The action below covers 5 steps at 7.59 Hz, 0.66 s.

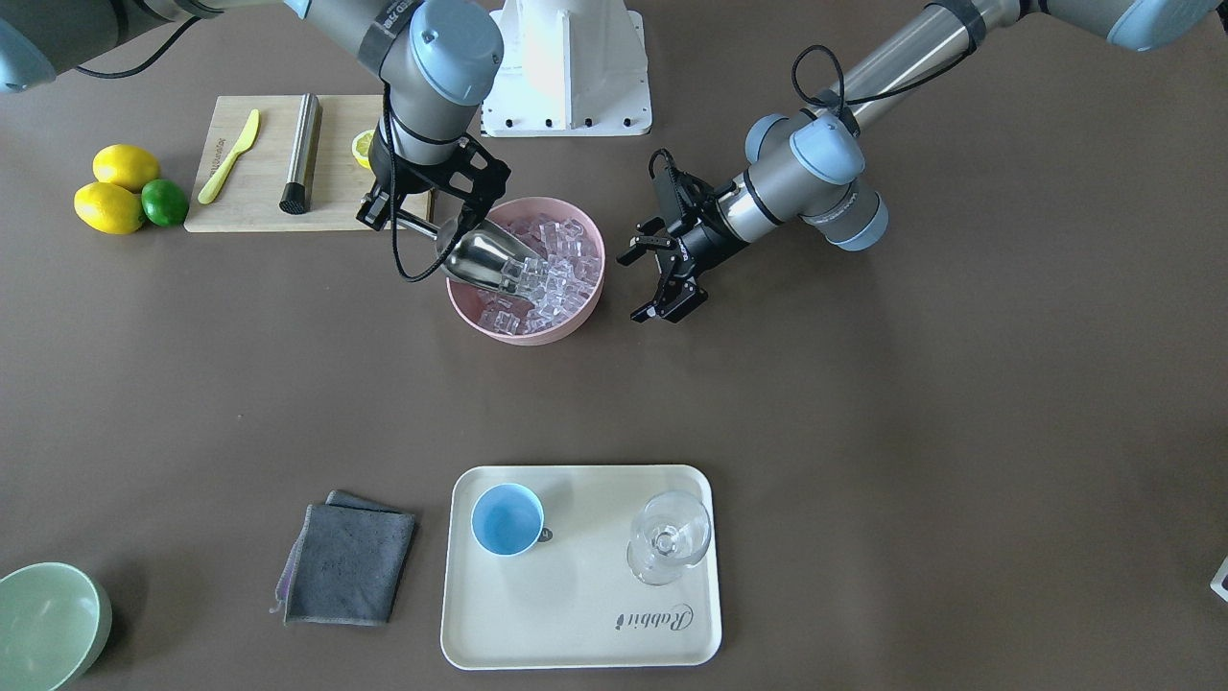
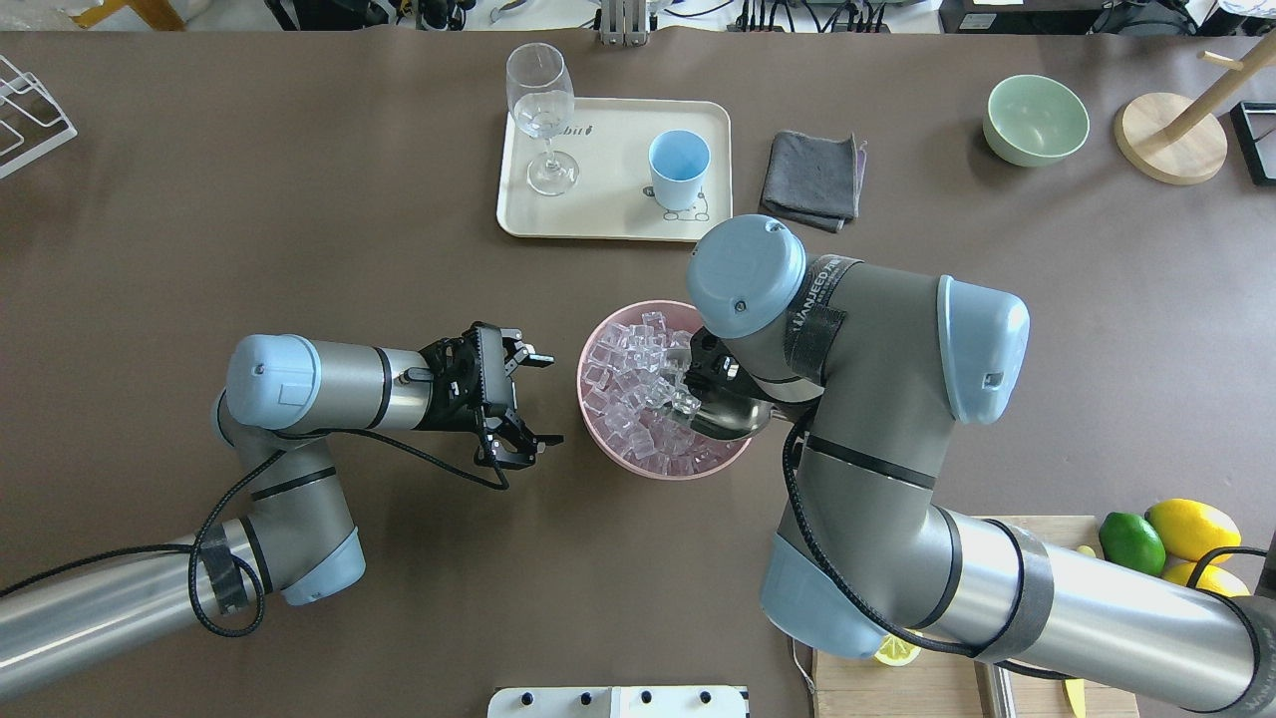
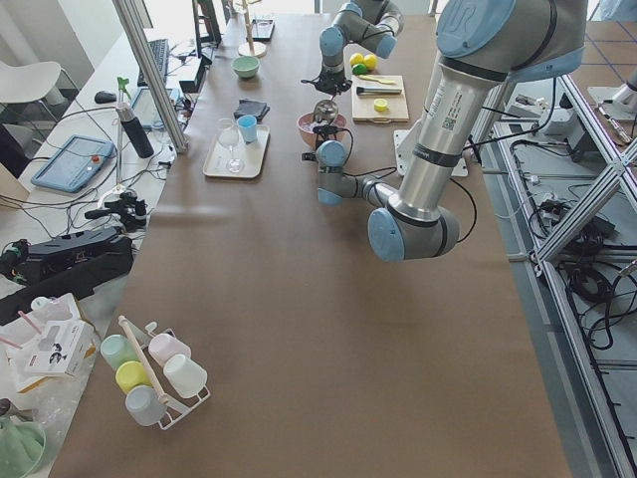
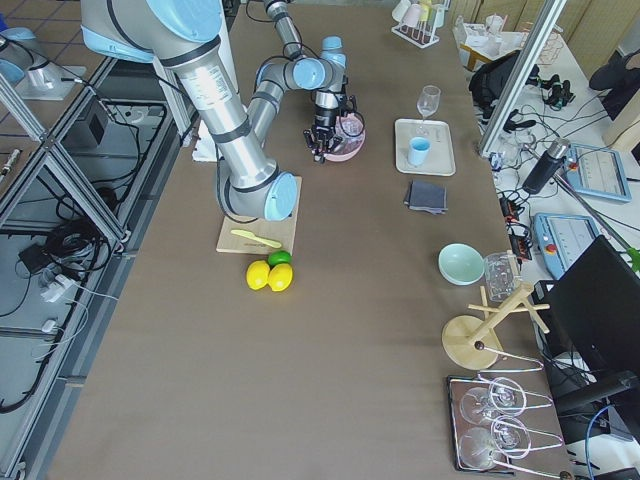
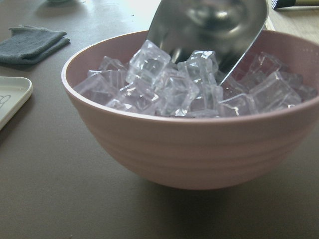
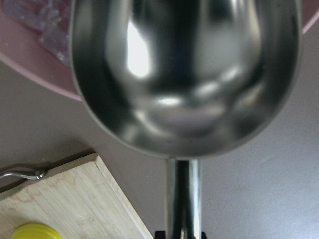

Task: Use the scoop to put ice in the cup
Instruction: 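Dig the scoop into the ice cubes with the right gripper, left gripper steadying the bowl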

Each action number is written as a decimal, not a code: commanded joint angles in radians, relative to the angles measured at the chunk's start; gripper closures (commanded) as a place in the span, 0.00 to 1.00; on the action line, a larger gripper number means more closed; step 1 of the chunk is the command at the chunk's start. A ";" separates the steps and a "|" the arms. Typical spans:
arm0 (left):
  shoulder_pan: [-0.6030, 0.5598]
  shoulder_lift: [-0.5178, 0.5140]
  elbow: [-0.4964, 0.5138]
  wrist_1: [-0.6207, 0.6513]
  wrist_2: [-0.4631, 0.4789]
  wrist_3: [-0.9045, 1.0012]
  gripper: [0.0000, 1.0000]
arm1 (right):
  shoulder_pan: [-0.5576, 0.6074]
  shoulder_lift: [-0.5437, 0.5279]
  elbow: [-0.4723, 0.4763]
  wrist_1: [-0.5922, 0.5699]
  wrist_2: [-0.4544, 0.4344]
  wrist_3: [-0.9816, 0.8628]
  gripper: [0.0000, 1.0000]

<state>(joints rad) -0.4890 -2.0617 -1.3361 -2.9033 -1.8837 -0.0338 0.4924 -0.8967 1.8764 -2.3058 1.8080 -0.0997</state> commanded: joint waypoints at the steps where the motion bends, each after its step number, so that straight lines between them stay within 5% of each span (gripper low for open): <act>1: 0.000 0.000 0.000 0.001 0.002 0.000 0.02 | 0.000 -0.021 0.009 0.052 0.001 0.000 1.00; 5: 0.000 0.000 0.000 0.001 0.002 0.000 0.02 | 0.000 -0.080 0.079 0.127 0.001 0.000 1.00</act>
<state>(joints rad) -0.4893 -2.0617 -1.3357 -2.9030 -1.8822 -0.0345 0.4924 -0.9296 1.9199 -2.2471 1.8079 -0.1009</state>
